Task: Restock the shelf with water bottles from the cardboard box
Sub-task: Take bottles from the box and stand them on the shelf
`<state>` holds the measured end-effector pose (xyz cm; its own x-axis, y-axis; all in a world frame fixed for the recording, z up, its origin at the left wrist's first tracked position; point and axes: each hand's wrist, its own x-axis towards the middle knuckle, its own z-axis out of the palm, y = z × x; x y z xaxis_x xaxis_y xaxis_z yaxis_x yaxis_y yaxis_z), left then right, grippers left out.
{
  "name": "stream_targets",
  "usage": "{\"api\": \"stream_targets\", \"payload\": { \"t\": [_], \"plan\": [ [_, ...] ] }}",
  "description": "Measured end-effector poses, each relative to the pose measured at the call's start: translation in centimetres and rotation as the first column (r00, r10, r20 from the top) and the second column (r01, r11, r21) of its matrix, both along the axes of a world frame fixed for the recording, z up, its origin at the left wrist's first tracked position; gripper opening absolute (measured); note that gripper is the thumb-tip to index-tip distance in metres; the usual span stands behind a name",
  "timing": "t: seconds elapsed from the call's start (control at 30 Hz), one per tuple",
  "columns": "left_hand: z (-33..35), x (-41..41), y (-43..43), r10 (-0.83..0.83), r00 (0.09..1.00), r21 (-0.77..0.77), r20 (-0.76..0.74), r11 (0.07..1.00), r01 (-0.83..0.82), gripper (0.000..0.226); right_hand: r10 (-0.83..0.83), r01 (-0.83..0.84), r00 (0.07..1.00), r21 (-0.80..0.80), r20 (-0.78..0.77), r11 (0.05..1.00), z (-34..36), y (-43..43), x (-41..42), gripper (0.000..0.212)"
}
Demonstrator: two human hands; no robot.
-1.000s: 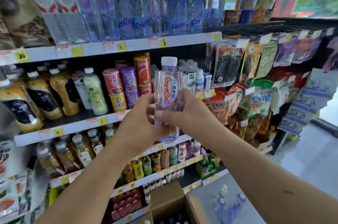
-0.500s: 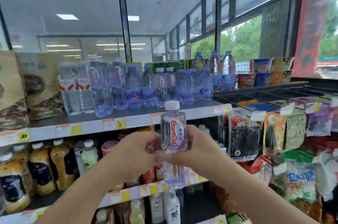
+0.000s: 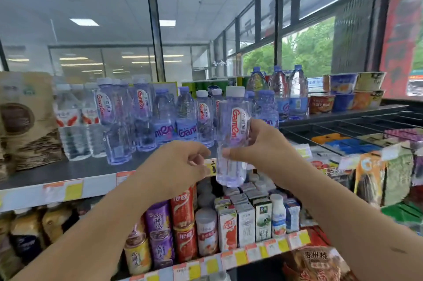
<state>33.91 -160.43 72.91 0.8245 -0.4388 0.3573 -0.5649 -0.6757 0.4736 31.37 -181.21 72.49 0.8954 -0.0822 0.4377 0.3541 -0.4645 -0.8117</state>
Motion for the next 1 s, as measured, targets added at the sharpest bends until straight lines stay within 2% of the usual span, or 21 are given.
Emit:
{"api": "stream_targets", "payload": {
  "t": [0.13,0.33,0.5,0.67,0.77,0.87,1.0],
  "plan": [
    [0.2,3.1,0.6,-0.054,0.998,-0.009,0.024,0.998,0.054,0.025,-0.059,0.059,0.998,0.017,0.020,0.998,2.4,0.4,4.1,0.046],
    [1.6,7.2,-0.6,-0.046,0.998,0.031,0.045,0.999,0.045,0.029,-0.096,0.096,0.995,0.012,-0.024,0.995,2.6,-0.7,9.8,0.049],
    [1.0,9.5,-2.6,0.009,1.000,0.106,0.018,0.994,-0.010,0.038,-0.098,0.098,0.994,0.001,-0.048,0.995,1.3,-2.7,13.6,0.064],
    [-0.2,11.6,-4.9,0.086,0.996,0.137,-0.030,0.987,-0.081,0.039,-0.050,0.047,0.997,-0.059,-0.056,0.997,-0.5,-4.0,16.4,0.050],
    [-0.6,12.9,-6.0,0.122,0.992,0.180,-0.017,0.977,-0.117,0.042,-0.071,0.072,0.997,-0.148,0.008,0.986,-0.8,-4.2,17.1,0.047],
    [-0.6,13.8,-6.6,0.172,0.985,0.185,0.008,0.968,-0.170,0.040,-0.189,0.211,0.977,-0.283,0.103,0.936,-1.2,-4.3,16.3,0.055],
    [-0.5,15.4,-6.4,0.271,0.960,0.191,0.064,0.941,-0.278,0.039,-0.320,0.306,0.946,-0.441,0.045,0.844,-1.9,-4.0,15.7,0.056]
  ]
}}
